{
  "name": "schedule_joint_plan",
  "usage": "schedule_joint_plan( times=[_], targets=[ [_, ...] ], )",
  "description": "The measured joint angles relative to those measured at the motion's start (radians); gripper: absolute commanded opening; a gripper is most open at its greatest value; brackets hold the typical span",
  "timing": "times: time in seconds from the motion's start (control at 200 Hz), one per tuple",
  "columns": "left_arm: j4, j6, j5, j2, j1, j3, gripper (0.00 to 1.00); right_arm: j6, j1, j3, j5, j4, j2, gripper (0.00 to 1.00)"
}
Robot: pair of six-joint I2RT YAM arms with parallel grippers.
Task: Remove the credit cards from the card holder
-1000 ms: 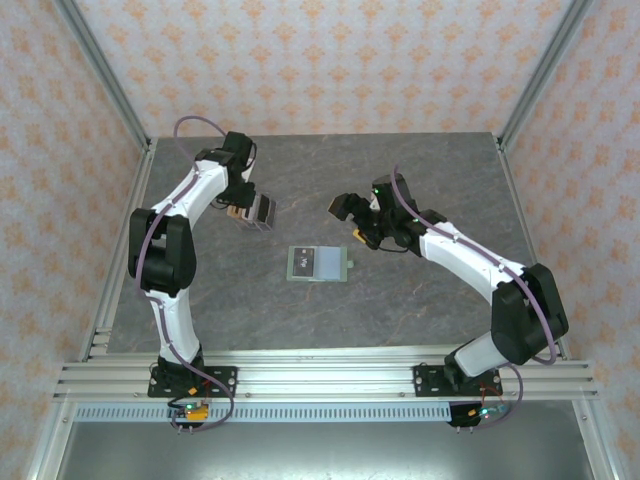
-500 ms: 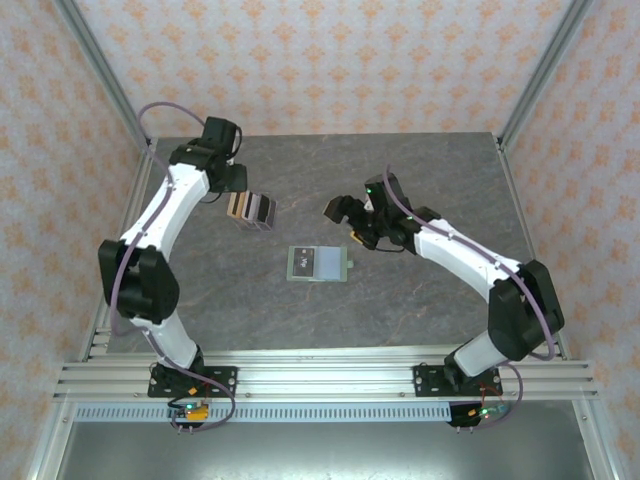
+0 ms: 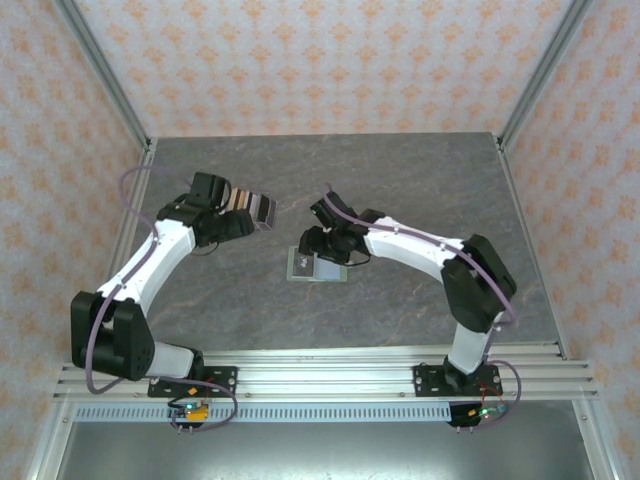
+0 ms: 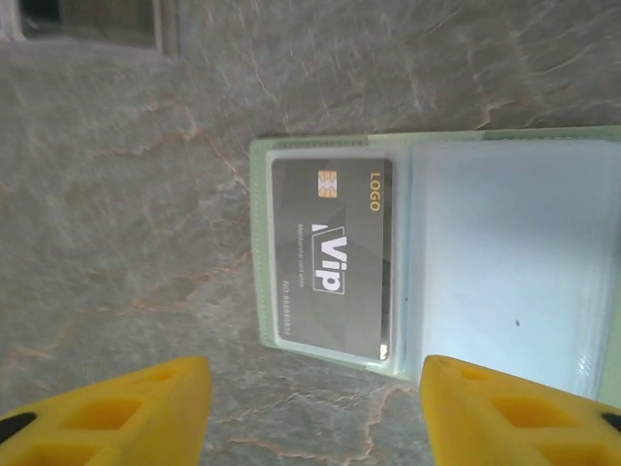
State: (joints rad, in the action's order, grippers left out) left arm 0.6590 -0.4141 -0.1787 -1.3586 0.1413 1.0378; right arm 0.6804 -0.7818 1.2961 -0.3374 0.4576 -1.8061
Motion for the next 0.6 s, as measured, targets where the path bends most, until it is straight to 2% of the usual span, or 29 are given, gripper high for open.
schedule_joint_plan(
  times=[0.235, 0.48, 0.601],
  targets=[
    [-0.059, -0.026, -0.116, 0.056, 0.0, -0.087, 1.0, 0.034, 0.007, -0.005, -0.017, -0.053, -0.08, 0.43],
    [-0.089, -0.034, -0.209, 0.054, 0.005, -0.108, 1.0, 0.092, 0.05, -0.015, -0.051, -0.171, -0.124, 0.34],
    [-0.105, -0.034, -0.235, 0.027, 0.038, -0.107, 0.94, 0.106, 0.055, -0.016, -0.055, -0.194, -0.146, 0.3]
  ],
)
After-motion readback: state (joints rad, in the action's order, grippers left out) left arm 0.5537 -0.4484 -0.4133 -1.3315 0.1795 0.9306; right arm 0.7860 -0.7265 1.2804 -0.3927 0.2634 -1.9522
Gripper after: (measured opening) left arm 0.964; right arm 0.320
